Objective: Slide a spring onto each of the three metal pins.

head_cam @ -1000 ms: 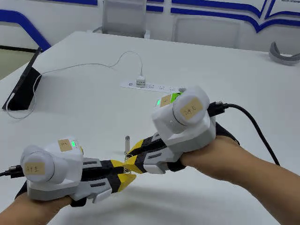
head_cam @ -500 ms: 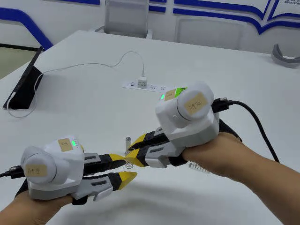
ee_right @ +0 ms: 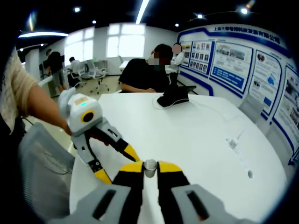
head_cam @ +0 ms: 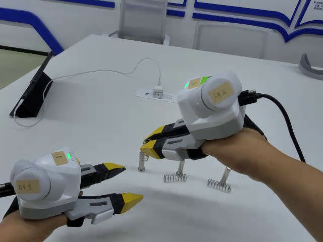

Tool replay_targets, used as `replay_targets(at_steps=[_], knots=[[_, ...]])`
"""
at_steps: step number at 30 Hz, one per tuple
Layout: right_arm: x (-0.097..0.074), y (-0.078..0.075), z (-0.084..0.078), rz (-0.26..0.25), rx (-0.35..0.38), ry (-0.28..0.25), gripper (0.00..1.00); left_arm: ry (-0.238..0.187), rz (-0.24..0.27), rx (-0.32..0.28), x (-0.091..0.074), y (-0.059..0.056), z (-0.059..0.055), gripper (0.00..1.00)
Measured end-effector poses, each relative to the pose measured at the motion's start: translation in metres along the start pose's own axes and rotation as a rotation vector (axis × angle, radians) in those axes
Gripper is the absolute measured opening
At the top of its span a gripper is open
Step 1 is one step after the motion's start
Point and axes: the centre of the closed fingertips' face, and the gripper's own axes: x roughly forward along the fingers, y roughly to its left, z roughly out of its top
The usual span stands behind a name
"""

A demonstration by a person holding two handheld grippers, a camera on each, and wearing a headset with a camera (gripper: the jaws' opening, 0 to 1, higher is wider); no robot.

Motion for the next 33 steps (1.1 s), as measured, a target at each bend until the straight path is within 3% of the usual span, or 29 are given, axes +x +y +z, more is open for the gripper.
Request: replay_targets(at_steps=[11, 33], knots=[[0.02, -0.025, -0.005, -0.023, 0.019, 0.021, 0.12, 0.001, 0.005, 0.003, 0.001, -0.006, 0.002, 0.57], [0.042, -0.028, -0.023, -0.019, 0.042, 0.063, 0.12, -0.001, 0.03, -0.04, -0.007, 0.001, -0.003, 0.57]])
